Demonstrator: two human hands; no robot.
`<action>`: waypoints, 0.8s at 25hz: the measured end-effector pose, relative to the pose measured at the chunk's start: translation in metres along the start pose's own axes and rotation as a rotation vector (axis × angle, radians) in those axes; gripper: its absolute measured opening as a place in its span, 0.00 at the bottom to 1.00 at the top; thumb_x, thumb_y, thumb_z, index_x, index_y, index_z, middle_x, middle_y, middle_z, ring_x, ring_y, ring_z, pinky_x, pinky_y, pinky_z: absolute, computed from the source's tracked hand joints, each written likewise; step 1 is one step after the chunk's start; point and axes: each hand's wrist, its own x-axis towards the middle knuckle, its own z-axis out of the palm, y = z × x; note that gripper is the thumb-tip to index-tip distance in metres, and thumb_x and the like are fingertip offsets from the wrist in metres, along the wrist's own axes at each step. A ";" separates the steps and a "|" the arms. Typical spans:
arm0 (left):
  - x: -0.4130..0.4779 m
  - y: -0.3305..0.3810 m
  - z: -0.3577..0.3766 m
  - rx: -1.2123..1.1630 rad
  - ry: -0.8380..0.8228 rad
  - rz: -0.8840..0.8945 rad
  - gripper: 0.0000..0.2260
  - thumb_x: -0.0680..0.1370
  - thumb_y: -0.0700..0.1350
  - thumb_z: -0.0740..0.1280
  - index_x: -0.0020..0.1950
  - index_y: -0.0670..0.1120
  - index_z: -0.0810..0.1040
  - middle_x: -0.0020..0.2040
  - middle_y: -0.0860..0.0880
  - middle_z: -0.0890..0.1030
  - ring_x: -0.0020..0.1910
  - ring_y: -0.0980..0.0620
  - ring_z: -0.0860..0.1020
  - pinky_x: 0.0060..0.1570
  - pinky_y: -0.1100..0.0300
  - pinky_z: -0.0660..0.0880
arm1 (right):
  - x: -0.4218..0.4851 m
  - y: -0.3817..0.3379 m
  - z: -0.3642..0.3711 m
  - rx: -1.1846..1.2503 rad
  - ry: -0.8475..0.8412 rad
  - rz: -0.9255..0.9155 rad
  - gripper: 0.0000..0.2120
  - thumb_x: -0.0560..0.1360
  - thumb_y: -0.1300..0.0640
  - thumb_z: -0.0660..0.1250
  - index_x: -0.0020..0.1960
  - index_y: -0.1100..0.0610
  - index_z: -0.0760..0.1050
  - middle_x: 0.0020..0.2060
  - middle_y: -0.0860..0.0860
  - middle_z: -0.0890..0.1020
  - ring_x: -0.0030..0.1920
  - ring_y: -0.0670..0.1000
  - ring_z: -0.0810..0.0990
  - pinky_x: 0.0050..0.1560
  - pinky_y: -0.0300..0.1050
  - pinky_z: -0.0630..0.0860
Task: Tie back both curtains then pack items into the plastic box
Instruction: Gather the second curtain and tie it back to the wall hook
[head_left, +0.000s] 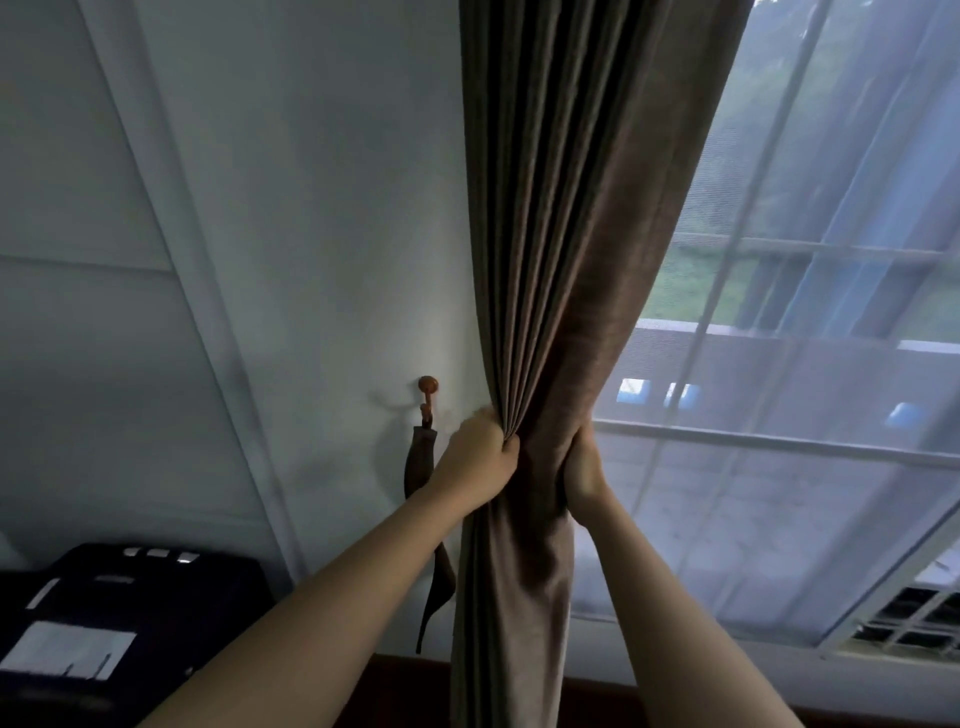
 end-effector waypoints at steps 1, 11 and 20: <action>0.003 0.001 -0.001 0.125 0.009 0.042 0.11 0.79 0.41 0.59 0.57 0.36 0.72 0.50 0.45 0.71 0.43 0.49 0.75 0.46 0.59 0.73 | -0.002 -0.002 -0.001 -0.008 -0.014 -0.016 0.25 0.83 0.47 0.42 0.73 0.58 0.63 0.65 0.56 0.74 0.67 0.51 0.71 0.71 0.49 0.65; 0.033 0.015 -0.024 0.153 -0.484 -0.029 0.14 0.79 0.43 0.57 0.60 0.39 0.74 0.50 0.42 0.76 0.41 0.49 0.76 0.38 0.60 0.76 | -0.052 0.047 0.017 -0.232 0.021 -0.232 0.18 0.83 0.51 0.40 0.65 0.30 0.53 0.55 0.23 0.67 0.56 0.19 0.64 0.55 0.19 0.62; 0.027 0.029 -0.020 -0.022 -0.635 -0.106 0.09 0.74 0.35 0.56 0.46 0.39 0.75 0.39 0.45 0.71 0.35 0.48 0.69 0.32 0.58 0.68 | -0.069 0.078 0.014 -0.344 -0.019 -0.180 0.36 0.71 0.30 0.57 0.72 0.47 0.60 0.55 0.44 0.80 0.57 0.45 0.79 0.57 0.56 0.76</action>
